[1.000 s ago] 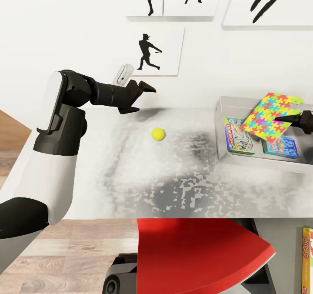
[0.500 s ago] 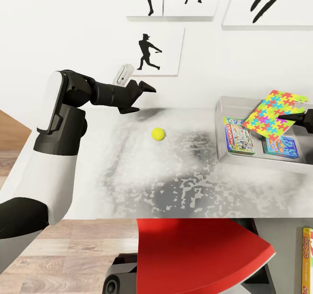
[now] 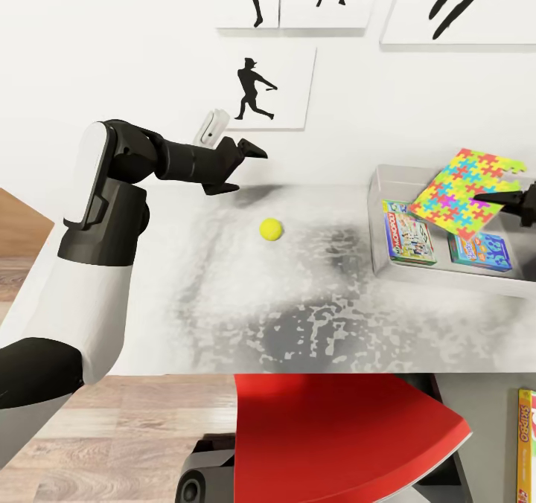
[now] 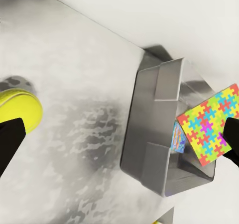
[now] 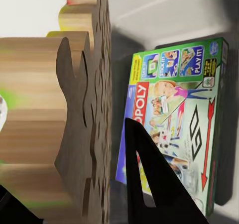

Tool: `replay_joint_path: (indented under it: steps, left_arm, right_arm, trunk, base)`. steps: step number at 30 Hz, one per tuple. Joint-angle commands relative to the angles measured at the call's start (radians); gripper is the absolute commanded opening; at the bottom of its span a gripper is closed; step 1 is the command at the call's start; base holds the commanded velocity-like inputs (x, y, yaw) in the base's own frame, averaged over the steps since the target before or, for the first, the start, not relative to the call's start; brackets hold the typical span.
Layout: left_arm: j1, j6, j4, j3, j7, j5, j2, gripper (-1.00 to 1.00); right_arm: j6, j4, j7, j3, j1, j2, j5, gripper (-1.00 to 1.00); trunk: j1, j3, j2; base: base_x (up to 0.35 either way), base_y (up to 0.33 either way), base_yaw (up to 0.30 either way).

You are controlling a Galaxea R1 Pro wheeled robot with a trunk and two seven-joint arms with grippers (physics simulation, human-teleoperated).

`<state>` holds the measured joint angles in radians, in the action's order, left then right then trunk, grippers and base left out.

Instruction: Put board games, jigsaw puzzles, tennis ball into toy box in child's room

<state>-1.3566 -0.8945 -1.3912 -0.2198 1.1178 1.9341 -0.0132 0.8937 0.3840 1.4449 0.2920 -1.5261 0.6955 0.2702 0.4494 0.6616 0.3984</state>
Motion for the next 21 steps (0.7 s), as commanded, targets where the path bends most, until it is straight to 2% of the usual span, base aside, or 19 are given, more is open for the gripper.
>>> replay_joint_path:
  steps: [1,5,9,21]
  left_arm:
    - [-0.001,-0.003,0.0,0.001,0.01,0.008,0.0,1.0]
    - [-0.001,-0.003,0.0,0.001,0.011,0.008,-0.001,1.0]
    - [-0.001,-0.003,0.0,0.001,0.011,0.008,-0.001,1.0]
    - [-0.001,-0.004,0.002,0.0,0.011,0.008,-0.001,1.0]
  right_arm:
    - [0.01,0.0,0.008,0.006,-0.001,-0.001,0.011,-1.0]
    - [0.01,-0.001,0.07,0.001,0.003,0.0,0.015,-1.0]
    - [0.009,-0.002,0.093,-0.014,0.006,0.0,0.017,-1.0]
    - [0.0,-0.002,0.115,-0.077,0.016,0.001,0.017,-1.0]
  trunk:
    - [0.001,0.001,0.002]
    - [0.001,0.001,0.002]
    - [0.001,0.001,0.002]
    - [0.001,0.001,0.002]
  base:
    - [0.0,0.0,0.0]
    - [0.0,0.0,0.0]
    - [0.0,0.0,0.0]
    - [0.0,0.0,0.0]
